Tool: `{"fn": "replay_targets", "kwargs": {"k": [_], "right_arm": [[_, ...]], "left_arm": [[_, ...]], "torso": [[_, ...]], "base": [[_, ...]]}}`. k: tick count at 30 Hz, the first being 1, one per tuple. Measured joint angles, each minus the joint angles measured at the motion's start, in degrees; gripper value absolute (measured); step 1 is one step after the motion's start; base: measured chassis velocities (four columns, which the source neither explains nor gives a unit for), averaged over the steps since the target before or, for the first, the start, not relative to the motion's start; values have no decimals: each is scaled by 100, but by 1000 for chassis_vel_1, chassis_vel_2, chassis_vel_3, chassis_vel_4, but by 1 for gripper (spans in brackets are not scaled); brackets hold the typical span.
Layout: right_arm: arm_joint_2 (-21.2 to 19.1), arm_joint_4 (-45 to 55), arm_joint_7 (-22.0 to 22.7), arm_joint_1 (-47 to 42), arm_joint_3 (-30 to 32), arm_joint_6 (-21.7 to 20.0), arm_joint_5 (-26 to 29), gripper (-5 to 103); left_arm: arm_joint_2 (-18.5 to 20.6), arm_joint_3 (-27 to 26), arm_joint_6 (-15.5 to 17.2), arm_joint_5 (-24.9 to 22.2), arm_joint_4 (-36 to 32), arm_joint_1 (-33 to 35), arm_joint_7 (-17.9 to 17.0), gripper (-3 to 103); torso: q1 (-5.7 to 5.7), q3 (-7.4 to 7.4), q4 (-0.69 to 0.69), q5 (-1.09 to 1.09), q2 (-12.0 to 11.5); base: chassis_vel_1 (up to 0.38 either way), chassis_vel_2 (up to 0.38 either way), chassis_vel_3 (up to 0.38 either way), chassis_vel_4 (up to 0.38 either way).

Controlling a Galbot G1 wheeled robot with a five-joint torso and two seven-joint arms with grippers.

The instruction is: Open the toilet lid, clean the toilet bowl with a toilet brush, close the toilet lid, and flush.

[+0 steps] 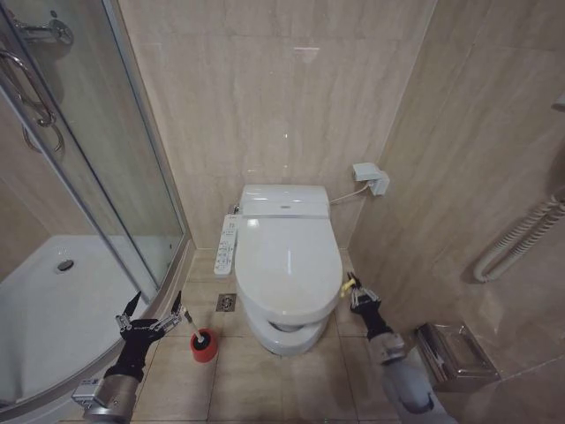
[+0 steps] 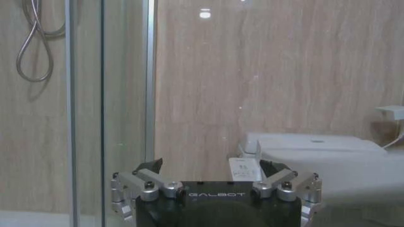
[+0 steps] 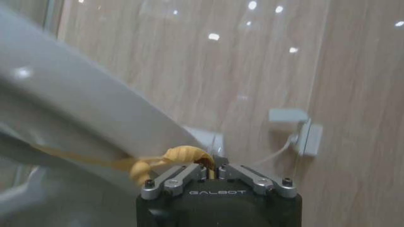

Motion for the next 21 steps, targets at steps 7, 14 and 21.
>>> {"fn": "replay_targets", "kwargs": {"k": [7,14,21], "right_arm": [[-226,182,91,502,28,-356,483,6],[-466,21,168,1127,-129,-574,758,6],[-568,-545,255,2012,-595,-710,1045,6]], "left_arm": [[0,0,0,0,0,1,0,100],[0,0,0,0,0,0,0,100],[0,1,0,0,0,0,0,100]], "torso": [[0,0,1,-2,0],[0,0,-1,-2,0],[0,0,-5,-1,1]], "base": [[0,0,0,0],[0,0,0,0],[0,0,0,0]]}}
